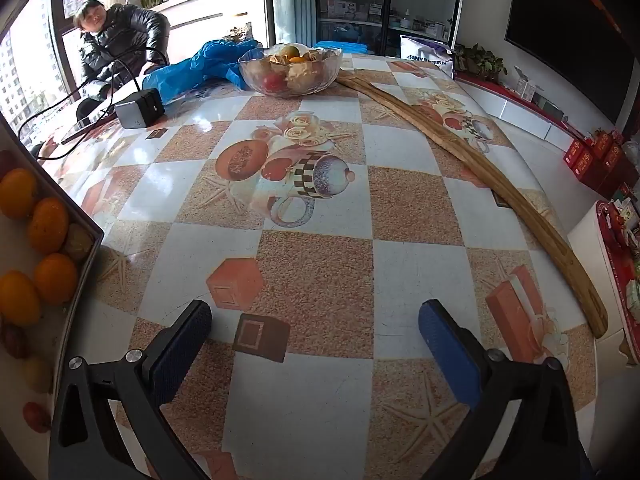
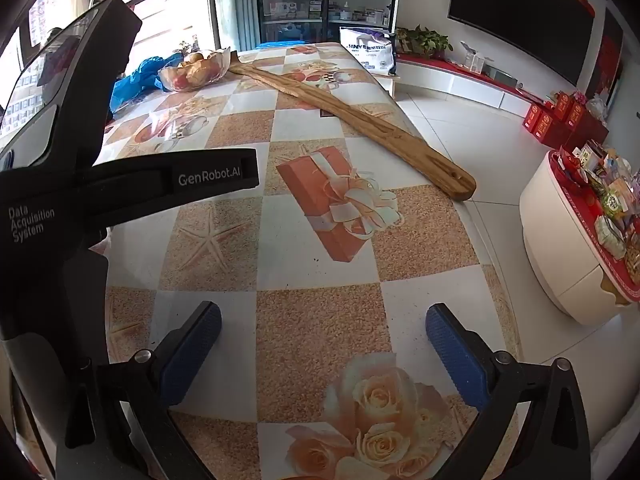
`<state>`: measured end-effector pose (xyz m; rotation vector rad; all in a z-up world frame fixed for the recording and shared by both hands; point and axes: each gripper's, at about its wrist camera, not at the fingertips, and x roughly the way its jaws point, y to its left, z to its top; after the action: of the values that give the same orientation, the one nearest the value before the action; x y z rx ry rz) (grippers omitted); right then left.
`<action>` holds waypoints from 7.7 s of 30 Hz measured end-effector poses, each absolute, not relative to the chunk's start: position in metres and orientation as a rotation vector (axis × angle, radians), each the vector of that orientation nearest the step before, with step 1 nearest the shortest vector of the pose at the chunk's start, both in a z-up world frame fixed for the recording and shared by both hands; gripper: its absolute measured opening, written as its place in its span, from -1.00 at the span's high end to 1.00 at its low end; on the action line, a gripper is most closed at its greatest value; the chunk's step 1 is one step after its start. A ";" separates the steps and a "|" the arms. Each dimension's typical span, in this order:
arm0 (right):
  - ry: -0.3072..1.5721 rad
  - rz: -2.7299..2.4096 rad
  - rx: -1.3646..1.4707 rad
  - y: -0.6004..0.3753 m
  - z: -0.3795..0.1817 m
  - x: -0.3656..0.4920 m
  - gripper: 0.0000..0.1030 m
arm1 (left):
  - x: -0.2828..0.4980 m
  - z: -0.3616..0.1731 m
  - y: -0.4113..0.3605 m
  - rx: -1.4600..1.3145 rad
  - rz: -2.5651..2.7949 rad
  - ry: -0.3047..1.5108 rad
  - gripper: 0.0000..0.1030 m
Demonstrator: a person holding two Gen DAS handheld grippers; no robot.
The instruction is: Organize fruits
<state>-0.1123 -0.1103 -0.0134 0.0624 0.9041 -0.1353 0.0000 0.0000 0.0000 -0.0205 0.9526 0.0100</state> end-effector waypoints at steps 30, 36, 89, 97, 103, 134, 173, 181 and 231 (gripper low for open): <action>0.902 -0.134 0.065 -0.111 -0.014 -0.113 -1.00 | 0.000 0.000 0.000 -0.021 0.010 0.953 -1.00; 0.902 -0.134 0.065 -0.111 -0.014 -0.113 -1.00 | 0.000 0.000 0.000 -0.021 0.010 0.953 -1.00; 0.900 -0.134 0.065 -0.111 -0.015 -0.113 -1.00 | 0.003 0.001 0.000 -0.002 -0.011 0.953 -1.00; 0.935 -0.145 0.037 -0.111 -0.015 -0.115 -1.00 | -0.053 0.055 0.039 0.109 0.008 0.774 -1.00; 0.928 -0.136 0.054 -0.111 -0.014 -0.115 -1.00 | -0.125 0.058 0.114 0.064 0.025 0.797 -1.00; 0.921 -0.132 0.063 -0.112 -0.014 -0.116 -1.00 | -0.145 0.004 0.150 -0.020 0.066 0.958 -0.86; 0.887 0.266 0.051 -0.003 0.004 -0.124 0.46 | -0.172 0.014 0.214 -0.070 0.071 0.903 0.58; 0.824 0.189 0.123 -0.039 -0.001 -0.141 0.46 | -0.175 0.013 0.207 -0.043 0.110 0.892 0.58; 1.061 0.824 -0.129 0.276 0.038 -0.067 0.21 | -0.160 0.019 0.364 -0.192 0.392 0.862 0.19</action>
<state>-0.0668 0.2764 0.0384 -0.1292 1.0605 0.8244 -0.1599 0.3639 0.0192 -0.1922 0.8625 0.3920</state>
